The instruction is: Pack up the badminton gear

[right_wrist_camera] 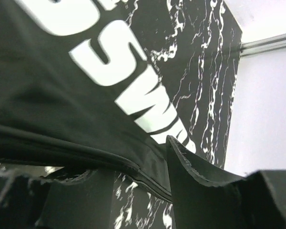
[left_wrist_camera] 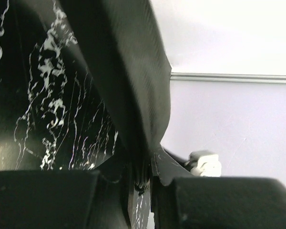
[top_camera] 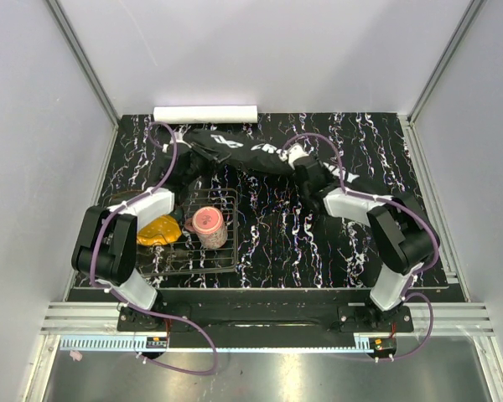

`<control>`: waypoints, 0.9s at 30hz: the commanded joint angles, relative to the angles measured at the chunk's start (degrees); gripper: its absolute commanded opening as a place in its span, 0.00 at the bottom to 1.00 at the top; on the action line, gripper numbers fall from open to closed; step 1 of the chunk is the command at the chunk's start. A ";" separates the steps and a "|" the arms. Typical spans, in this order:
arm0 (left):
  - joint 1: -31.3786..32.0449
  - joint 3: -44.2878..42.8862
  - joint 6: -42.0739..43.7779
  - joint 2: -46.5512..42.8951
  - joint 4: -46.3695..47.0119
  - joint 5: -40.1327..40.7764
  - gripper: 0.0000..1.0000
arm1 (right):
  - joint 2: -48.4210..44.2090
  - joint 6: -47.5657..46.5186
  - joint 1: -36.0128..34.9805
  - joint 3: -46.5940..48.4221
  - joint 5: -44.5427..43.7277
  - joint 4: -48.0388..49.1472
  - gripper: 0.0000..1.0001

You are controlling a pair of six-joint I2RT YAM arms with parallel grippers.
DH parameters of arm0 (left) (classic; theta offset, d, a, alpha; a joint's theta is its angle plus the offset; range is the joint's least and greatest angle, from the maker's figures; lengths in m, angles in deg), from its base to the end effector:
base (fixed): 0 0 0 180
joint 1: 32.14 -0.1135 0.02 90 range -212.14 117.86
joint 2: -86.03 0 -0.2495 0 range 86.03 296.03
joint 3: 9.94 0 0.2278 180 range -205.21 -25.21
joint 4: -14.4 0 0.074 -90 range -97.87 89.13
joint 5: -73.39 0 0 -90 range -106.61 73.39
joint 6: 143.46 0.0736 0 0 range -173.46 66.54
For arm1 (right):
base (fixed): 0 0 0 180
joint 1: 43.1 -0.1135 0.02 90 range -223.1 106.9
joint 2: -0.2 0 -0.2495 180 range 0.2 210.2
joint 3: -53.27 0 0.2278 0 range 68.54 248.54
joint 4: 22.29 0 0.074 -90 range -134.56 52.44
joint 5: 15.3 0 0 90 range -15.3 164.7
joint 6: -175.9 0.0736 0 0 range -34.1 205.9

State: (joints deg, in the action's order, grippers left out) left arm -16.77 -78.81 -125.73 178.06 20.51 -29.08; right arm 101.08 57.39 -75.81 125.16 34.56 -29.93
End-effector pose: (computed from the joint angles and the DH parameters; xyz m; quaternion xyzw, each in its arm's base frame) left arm 0.3600 -0.1154 0.2305 -0.3240 0.7336 -0.4722 0.3659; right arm 0.3377 0.1605 0.1704 -0.2947 0.8008 -0.2910 0.4328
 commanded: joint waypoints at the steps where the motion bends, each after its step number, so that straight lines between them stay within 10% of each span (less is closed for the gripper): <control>1: 0.44 3.33 3.19 -1.68 4.98 -3.96 0.10 | -2.18 -4.72 8.35 2.34 10.06 12.32 0.50; 10: 1.41 0.00 4.68 3.60 1.39 -8.54 0.43 | 7.12 -2.96 13.02 10.87 11.24 6.27 0.76; 14: 1.23 -6.23 10.73 2.98 -19.64 -8.18 0.63 | 9.68 2.74 13.11 17.98 11.32 -5.77 0.83; 19: 0.97 -14.06 16.27 -0.08 -37.08 -10.21 0.66 | 10.03 8.98 13.11 23.96 11.23 -21.63 0.95; 27: -0.35 -15.12 28.93 -12.04 -36.42 -11.96 0.60 | 6.27 29.72 13.20 29.27 20.86 -42.00 0.98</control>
State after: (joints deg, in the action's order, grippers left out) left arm -16.35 -90.72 -105.55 173.99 -15.51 -38.69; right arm 111.59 72.58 -62.54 153.66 48.09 -59.37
